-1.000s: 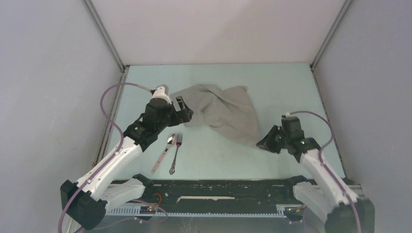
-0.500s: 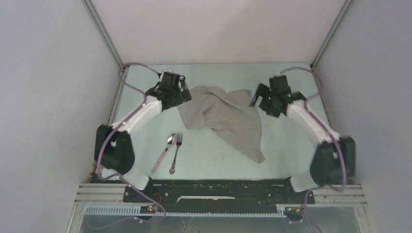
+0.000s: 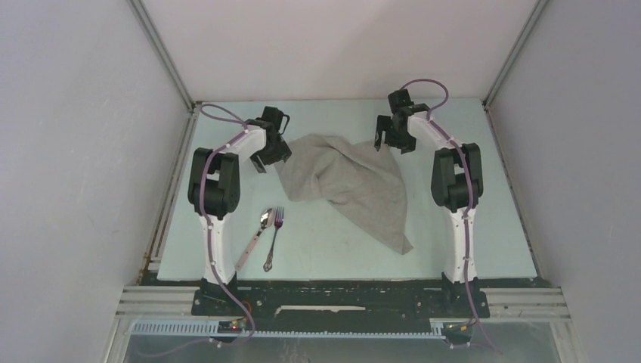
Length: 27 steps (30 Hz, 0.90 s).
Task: Fold the napkin into a case and place the utensils inside
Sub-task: Pick up the crumpled napkin from the center of the board.
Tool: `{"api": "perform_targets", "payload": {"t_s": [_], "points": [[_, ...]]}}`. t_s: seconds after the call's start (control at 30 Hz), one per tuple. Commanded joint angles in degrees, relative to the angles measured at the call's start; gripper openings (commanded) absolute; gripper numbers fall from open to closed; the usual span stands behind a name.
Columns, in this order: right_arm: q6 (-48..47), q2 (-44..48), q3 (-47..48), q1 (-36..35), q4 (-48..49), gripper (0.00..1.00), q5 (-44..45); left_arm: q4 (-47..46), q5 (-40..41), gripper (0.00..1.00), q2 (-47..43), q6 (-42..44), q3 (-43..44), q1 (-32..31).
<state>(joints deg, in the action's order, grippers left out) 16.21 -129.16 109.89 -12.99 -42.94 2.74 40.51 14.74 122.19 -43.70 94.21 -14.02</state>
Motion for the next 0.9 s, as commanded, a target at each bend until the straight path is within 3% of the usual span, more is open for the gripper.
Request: {"api": "perform_targets", "payload": {"t_s": [0.0, 0.17, 0.43, 0.63, 0.7, 0.77, 0.87], "points": [[-3.51, -3.99, 6.31, -0.22, -2.60, 0.91, 2.67, 2.79, 0.79, 0.83, 1.82, -4.70, 4.72, 0.17], [-3.81, -8.06, 10.27, -0.35, -3.30, 0.90, 1.34, 7.10, -0.51, 0.84, 7.24, -7.03, 10.94, 0.75], [-3.70, -9.49, 10.42, -0.79, -2.35, 0.86, 0.25, 11.98, 0.74, 0.73, 10.21, -12.70, 15.24, 0.75], [-3.84, -8.61, 9.12, -1.42, -0.45, 0.78, 0.20, 12.30, 1.28, 0.55, 10.60, -14.21, 14.97, 0.61], [-3.66, -8.43, 9.15, -1.55, -0.11, 0.73, 0.15, 12.90, 2.67, 0.42, 10.90, -14.22, 15.78, 0.72], [-3.64, -8.23, 8.95, -1.60, 0.42, 0.65, 0.13, 12.66, 3.29, 0.29, 11.25, -13.15, 16.67, 0.90], [-3.85, -7.74, 8.54, -1.54, 1.63, 0.49, 0.12, 10.13, 2.85, 0.22, 11.69, -9.63, 17.70, 1.03]]}}
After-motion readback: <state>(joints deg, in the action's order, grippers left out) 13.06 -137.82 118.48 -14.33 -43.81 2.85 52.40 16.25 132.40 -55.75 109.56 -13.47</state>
